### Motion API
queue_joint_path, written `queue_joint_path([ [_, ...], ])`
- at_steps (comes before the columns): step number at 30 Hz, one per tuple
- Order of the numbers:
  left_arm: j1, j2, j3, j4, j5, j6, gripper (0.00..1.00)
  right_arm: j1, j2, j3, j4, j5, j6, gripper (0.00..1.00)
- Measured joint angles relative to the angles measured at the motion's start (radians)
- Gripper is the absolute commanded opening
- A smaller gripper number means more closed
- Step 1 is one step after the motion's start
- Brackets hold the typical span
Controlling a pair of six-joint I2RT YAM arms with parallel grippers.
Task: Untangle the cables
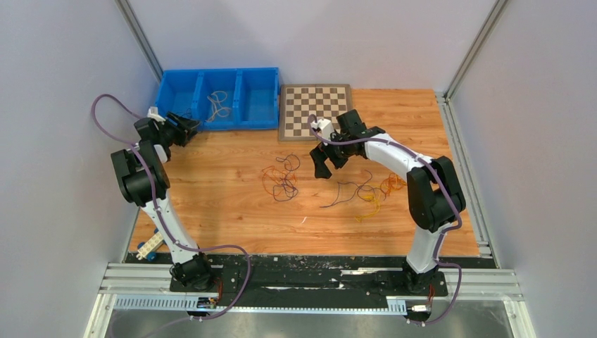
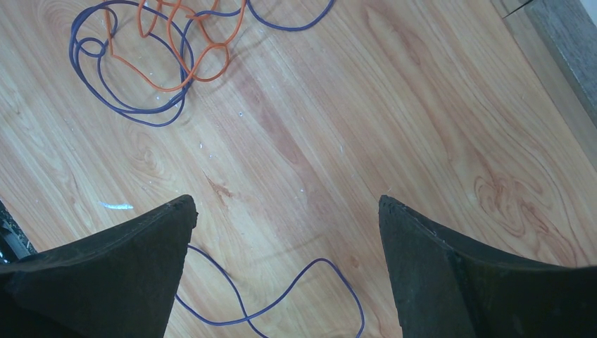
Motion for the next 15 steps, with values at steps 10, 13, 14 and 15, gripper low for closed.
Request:
queue_joint_path([
  [10,0.000,0.001,-0.028,0.036,0.010,0.010,0.73,0.014,0.000,0.000,0.000,0.013,-0.011,1.00],
  [13,0.000,-0.002,-0.060,0.059,0.009,0.020,0.67,0.015,0.000,0.000,0.000,0.014,-0.011,1.00],
  [14,0.000,-0.005,-0.072,0.058,0.009,0.031,0.63,0.015,0.000,0.000,0.000,0.014,-0.011,1.00],
  [15,0.000,-0.011,-0.083,0.055,0.008,0.048,0.61,0.016,0.000,0.000,0.000,0.014,-0.012,1.00],
])
